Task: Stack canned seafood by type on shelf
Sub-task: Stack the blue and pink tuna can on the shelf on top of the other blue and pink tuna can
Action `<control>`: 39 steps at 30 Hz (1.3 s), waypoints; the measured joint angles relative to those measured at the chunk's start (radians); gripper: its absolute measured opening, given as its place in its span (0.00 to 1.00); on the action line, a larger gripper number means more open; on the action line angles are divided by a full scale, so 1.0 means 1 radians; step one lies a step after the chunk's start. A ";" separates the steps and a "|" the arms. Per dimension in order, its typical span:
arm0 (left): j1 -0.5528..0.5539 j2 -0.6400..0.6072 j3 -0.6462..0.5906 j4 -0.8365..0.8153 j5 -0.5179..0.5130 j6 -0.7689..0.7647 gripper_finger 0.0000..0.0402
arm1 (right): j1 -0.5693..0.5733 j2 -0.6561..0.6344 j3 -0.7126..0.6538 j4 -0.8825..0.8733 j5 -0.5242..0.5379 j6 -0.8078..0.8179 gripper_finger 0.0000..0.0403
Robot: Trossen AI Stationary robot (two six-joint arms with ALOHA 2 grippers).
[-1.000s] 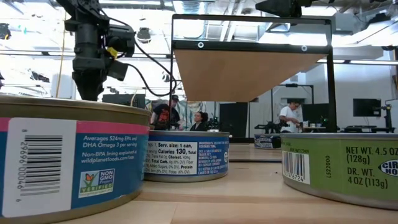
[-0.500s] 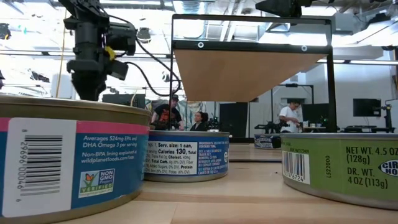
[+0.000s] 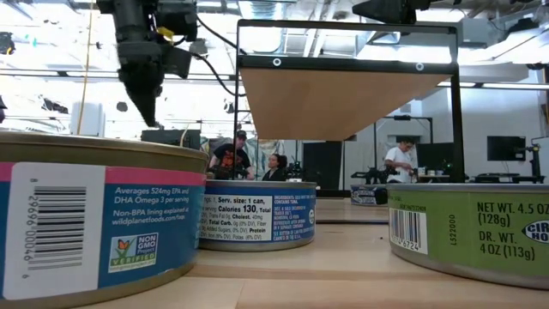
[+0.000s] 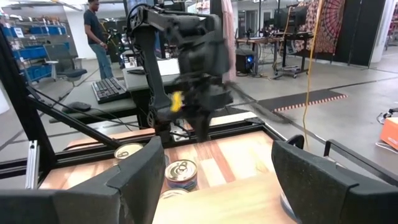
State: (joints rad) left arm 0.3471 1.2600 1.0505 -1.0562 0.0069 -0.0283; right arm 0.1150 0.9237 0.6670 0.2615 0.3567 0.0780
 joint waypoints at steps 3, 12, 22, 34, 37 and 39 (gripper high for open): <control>-0.077 0.001 -0.039 -0.007 -0.131 -0.028 0.17 | 0.000 0.000 0.000 0.000 0.000 0.000 0.79; -0.056 0.001 -0.106 0.079 -0.083 0.015 0.31 | 0.000 0.000 0.000 0.026 0.000 0.001 0.79; 0.008 0.001 -0.261 0.210 0.033 0.060 0.28 | 0.000 0.000 0.001 0.019 0.000 -0.008 0.79; 0.046 -0.001 -0.321 0.255 0.009 0.070 0.18 | 0.000 0.000 0.001 0.025 0.000 -0.007 0.79; 0.064 -0.002 -0.345 0.291 0.018 0.069 0.09 | 0.000 0.000 0.001 0.024 0.000 -0.007 0.79; 0.083 -0.002 -0.348 0.306 0.005 0.066 0.03 | 0.000 0.000 0.001 0.024 0.000 -0.007 0.79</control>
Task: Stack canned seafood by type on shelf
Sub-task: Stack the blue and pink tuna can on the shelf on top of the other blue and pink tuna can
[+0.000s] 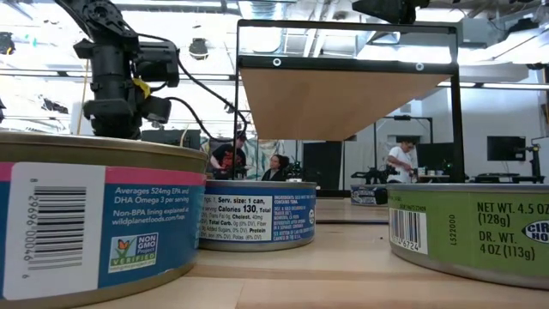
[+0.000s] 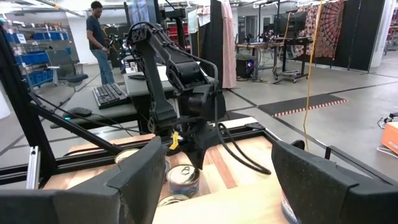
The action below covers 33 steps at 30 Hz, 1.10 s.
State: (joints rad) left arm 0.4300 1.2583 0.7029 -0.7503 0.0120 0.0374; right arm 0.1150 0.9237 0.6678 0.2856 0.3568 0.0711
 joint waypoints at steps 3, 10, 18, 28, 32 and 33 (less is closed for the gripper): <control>0.039 0.006 -0.006 -0.004 -0.041 -0.027 0.01 | 0.000 0.000 0.000 0.000 0.000 0.000 0.79; 0.107 0.004 -0.005 0.000 -0.045 -0.075 0.00 | 0.000 0.000 0.000 0.000 0.000 0.000 0.79; 0.107 -0.005 0.025 -0.020 -0.235 -0.111 0.00 | 0.000 0.000 0.000 0.000 0.000 0.000 0.79; 0.091 -0.097 0.192 -0.092 -0.283 -0.176 0.00 | 0.000 0.000 0.000 -0.002 0.000 0.000 0.79; 0.031 -0.122 0.209 -0.107 -0.271 -0.270 0.02 | 0.000 0.000 0.000 -0.010 0.000 0.000 0.79; 0.013 -0.122 0.209 -0.115 -0.264 -0.285 0.04 | 0.000 0.000 0.000 -0.011 0.000 0.000 0.79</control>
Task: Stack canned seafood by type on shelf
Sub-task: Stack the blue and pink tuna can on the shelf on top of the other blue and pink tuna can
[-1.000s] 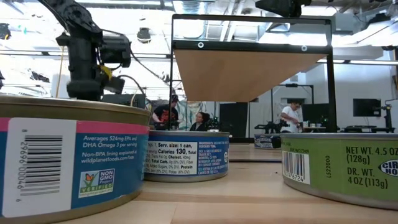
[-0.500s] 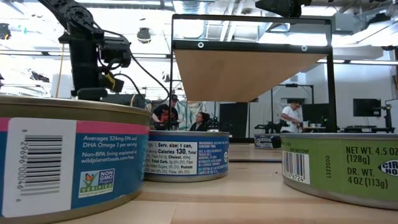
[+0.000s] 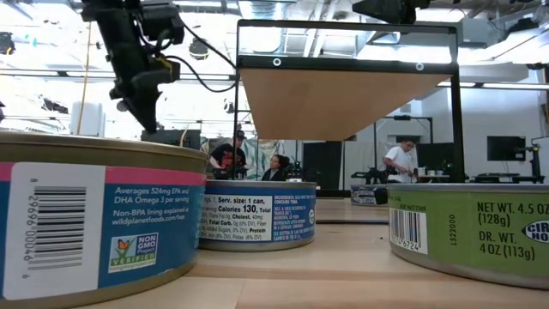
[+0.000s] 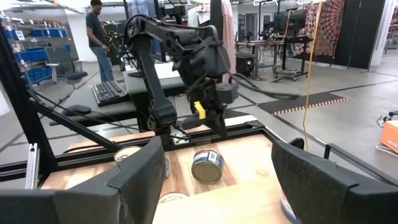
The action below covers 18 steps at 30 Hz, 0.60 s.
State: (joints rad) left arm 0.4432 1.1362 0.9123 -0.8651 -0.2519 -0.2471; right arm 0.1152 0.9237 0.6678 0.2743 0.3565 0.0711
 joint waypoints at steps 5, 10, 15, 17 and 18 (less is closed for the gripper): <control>-0.087 0.008 0.000 -0.012 -0.022 -0.131 0.22 | 0.000 0.000 0.000 0.000 0.000 0.008 0.79; -0.145 0.009 0.000 -0.014 -0.017 -0.220 0.42 | 0.000 0.000 0.000 0.000 0.000 0.008 0.79; -0.181 0.010 0.000 -0.078 0.015 -0.284 0.59 | 0.000 0.000 0.000 0.000 0.000 0.008 0.79; -0.191 0.019 0.000 -0.113 0.016 -0.309 0.64 | 0.000 0.000 0.000 0.000 0.000 0.008 0.79; -0.193 0.024 0.000 -0.133 0.014 -0.326 0.66 | 0.000 0.000 0.000 0.000 0.000 0.008 0.79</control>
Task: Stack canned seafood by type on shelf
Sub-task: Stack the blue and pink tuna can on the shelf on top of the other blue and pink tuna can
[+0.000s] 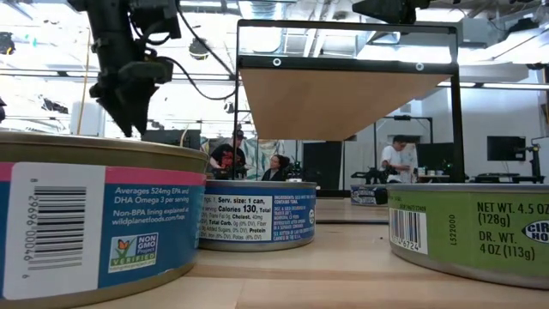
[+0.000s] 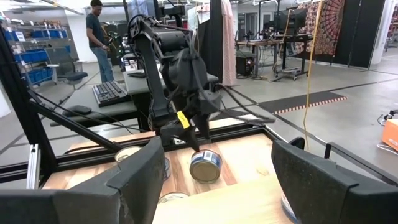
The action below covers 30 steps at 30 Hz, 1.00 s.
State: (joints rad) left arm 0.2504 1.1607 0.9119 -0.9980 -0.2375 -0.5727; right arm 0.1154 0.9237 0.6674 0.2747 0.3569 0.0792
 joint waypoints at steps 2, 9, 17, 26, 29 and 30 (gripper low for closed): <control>-0.003 0.015 0.000 -0.027 -0.002 -0.029 0.70 | 0.000 0.000 0.000 0.002 0.000 0.000 0.79; -0.028 0.094 0.000 0.054 0.032 -0.045 0.75 | 0.000 0.000 0.000 0.005 0.000 -0.002 0.79; -0.034 0.211 0.000 0.002 -0.032 -0.029 0.75 | 0.000 0.000 0.000 0.004 0.000 -0.008 0.79; -0.035 0.265 0.000 0.024 -0.039 0.087 0.74 | 0.000 0.000 0.000 0.003 0.000 -0.008 0.79; -0.035 0.262 0.000 0.018 -0.065 0.117 0.68 | 0.000 0.000 0.000 0.003 0.000 -0.008 0.79; -0.035 0.257 0.000 0.014 -0.079 0.120 0.65 | 0.000 0.000 0.000 0.003 0.000 -0.008 0.79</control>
State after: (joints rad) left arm 0.2153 1.4178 0.9115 -0.9844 -0.3160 -0.4528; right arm 0.1150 0.9237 0.6674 0.2775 0.3568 0.0708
